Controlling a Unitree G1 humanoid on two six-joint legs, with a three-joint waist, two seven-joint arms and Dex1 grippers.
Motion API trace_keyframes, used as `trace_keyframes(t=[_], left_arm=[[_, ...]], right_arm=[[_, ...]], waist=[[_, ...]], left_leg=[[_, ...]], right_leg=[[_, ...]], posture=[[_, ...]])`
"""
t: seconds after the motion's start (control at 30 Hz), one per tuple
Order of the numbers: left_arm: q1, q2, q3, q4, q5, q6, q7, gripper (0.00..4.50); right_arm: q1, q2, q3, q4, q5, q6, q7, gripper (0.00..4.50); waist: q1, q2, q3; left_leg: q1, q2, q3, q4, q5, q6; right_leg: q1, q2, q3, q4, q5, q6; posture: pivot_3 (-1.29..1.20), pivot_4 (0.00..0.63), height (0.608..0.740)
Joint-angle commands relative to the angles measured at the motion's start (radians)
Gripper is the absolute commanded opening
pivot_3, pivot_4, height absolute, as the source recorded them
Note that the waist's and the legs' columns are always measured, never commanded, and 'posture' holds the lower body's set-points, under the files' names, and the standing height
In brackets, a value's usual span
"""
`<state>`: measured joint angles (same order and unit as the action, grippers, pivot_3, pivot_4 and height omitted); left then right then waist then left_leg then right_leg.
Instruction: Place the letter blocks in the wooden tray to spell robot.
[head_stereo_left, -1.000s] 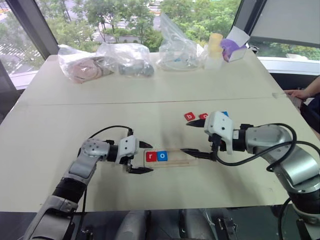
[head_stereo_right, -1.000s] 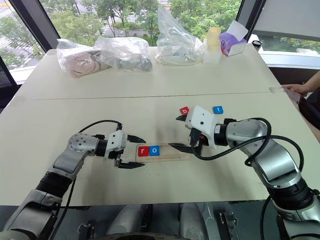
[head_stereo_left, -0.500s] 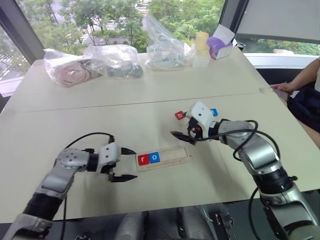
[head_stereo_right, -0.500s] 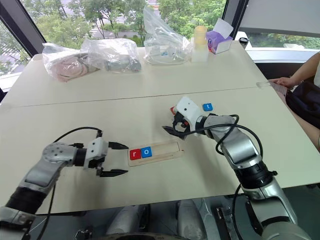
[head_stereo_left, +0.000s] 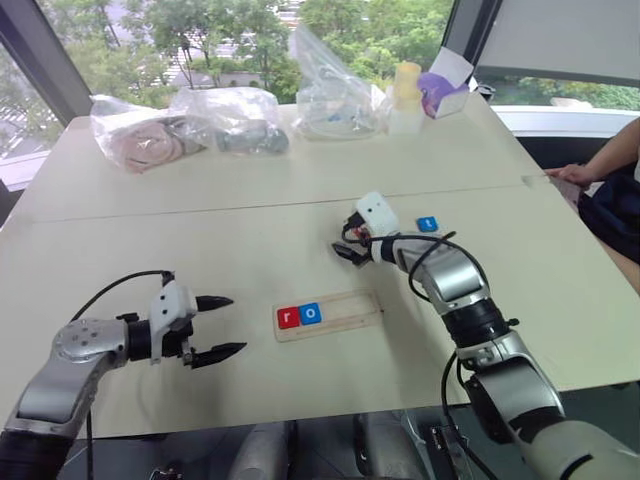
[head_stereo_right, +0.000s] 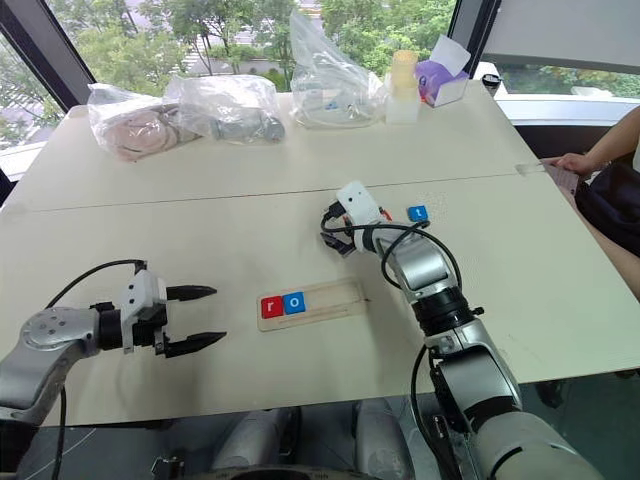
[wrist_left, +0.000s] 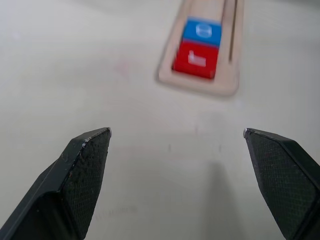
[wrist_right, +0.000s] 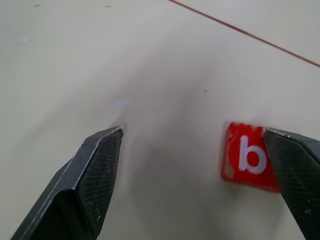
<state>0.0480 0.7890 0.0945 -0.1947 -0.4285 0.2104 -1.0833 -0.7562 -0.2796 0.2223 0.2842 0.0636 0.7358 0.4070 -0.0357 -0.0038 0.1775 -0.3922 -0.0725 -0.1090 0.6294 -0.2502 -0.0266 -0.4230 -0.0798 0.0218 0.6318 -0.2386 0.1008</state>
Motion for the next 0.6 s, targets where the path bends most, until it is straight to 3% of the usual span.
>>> trace_keyframes(t=[0.03, 0.53, 0.6], left_arm=[[0.010, -0.010, 0.029, -0.076, -0.029, 0.029, 0.034, 4.45], [-0.016, -0.030, 0.018, -0.101, -0.027, 0.051, 0.070, 4.45], [-0.021, -0.031, 0.018, -0.102, -0.028, 0.053, 0.071, 4.50]], right_arm=[[-0.026, 0.011, -0.028, 0.039, -0.020, -0.030, -0.026, 4.50], [-0.053, 0.055, -0.110, 0.082, 0.014, 0.049, -0.047, 4.50], [-0.056, 0.064, -0.112, 0.085, 0.011, 0.053, -0.047, 3.61]], waist=[[-0.001, 0.000, 0.000], [-0.007, 0.000, 0.000], [-0.007, 0.000, 0.000]], left_leg=[[0.000, 0.000, 0.000, 0.000, 0.000, 0.000], [0.000, 0.000, 0.000, -0.001, 0.000, 0.000], [0.000, 0.000, 0.000, -0.001, 0.000, 0.000]], right_leg=[[0.000, 0.000, 0.000, 0.000, 0.000, 0.000], [-0.001, 0.001, 0.000, 0.000, 0.000, 0.000], [-0.001, 0.001, 0.000, 0.000, 0.000, 0.000]], posture=[[0.00, 0.150, 0.740], [0.00, 0.150, 0.740], [0.00, 0.150, 0.740]])
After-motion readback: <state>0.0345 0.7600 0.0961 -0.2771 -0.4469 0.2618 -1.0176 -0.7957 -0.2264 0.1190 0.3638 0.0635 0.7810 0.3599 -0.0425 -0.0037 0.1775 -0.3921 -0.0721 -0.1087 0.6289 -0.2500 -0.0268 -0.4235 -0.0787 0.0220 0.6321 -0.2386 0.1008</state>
